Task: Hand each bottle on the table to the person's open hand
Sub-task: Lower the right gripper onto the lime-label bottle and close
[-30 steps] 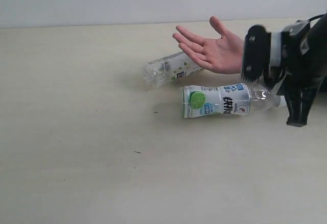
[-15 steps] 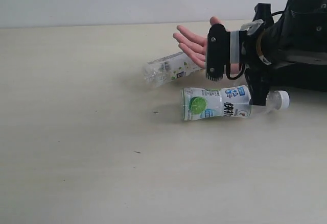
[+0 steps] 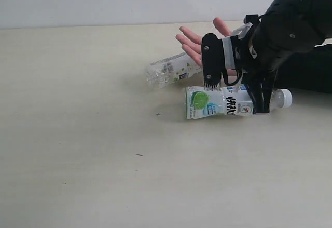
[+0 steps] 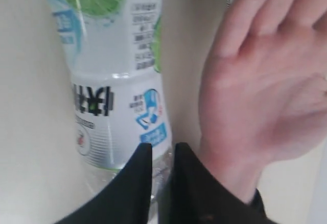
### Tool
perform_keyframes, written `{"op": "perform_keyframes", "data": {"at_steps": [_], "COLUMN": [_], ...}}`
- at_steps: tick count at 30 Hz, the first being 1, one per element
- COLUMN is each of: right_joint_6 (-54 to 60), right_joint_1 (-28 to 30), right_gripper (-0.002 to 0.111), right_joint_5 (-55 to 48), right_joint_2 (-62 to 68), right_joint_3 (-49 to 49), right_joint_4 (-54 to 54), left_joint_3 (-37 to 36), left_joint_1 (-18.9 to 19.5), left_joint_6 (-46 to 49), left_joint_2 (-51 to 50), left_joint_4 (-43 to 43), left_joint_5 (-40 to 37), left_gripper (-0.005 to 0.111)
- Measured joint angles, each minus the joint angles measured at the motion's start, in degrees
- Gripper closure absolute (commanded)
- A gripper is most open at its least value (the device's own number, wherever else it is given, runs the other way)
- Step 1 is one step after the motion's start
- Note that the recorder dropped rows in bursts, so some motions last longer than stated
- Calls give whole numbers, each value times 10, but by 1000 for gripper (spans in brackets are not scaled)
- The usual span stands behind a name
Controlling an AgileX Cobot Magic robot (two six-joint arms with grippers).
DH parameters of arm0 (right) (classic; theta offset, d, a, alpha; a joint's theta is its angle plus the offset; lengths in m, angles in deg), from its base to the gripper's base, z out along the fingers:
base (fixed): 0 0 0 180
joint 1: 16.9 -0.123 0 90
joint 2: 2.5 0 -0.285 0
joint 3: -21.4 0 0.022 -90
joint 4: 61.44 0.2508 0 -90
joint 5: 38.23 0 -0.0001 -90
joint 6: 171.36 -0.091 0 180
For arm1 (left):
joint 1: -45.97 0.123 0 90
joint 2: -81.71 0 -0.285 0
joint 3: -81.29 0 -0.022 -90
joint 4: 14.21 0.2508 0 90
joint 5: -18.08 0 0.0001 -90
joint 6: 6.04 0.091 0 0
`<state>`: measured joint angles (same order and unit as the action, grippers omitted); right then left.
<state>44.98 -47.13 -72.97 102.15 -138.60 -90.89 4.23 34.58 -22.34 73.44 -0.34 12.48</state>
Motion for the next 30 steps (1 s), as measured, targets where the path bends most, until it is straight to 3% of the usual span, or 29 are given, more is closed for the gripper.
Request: {"op": "perform_keyframes", "data": {"at_steps": [5,8,30], "right_joint_6": [40,51,96], "right_joint_1": [0,0,0], "right_gripper": [50,39,34], "right_joint_5": [-3,-3,60], "right_joint_2": [0,1,90], "right_joint_3": [0,0,0], "right_joint_4": [76,89,100], "left_joint_3": [0,0,0], "left_joint_1": [0,0,0], "left_joint_6": [0,0,0], "left_joint_2": [0,0,0], "left_joint_4": [0,0,0], "left_joint_5": [0,-1,-2], "left_gripper": [107,107,107]}}
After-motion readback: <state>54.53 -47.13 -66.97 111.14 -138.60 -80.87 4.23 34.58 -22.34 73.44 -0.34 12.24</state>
